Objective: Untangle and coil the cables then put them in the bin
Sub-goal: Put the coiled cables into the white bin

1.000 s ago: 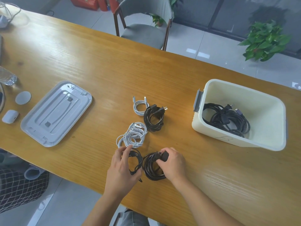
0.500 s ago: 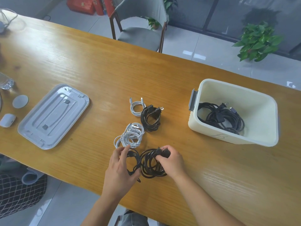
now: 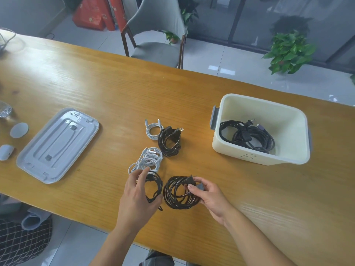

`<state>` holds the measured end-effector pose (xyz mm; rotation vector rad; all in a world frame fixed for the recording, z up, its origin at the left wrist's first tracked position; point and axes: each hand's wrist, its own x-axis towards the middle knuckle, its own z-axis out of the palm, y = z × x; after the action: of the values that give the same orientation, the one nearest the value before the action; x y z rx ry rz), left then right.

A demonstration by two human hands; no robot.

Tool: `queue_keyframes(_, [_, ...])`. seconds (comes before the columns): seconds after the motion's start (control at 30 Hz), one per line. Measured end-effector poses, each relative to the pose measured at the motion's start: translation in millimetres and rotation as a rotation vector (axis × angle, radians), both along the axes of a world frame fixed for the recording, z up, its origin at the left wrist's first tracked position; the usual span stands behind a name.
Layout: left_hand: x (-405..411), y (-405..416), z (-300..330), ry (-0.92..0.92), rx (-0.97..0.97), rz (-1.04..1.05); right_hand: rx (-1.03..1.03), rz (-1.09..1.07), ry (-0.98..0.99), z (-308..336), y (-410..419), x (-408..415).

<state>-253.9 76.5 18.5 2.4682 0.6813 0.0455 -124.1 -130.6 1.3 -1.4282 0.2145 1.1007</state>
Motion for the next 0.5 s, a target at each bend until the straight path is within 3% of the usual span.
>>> queue_keyframes(0.5, [87, -59, 82, -0.225, 0.029, -0.142, 0.145, -0.134, -0.235, 101, -88, 51])
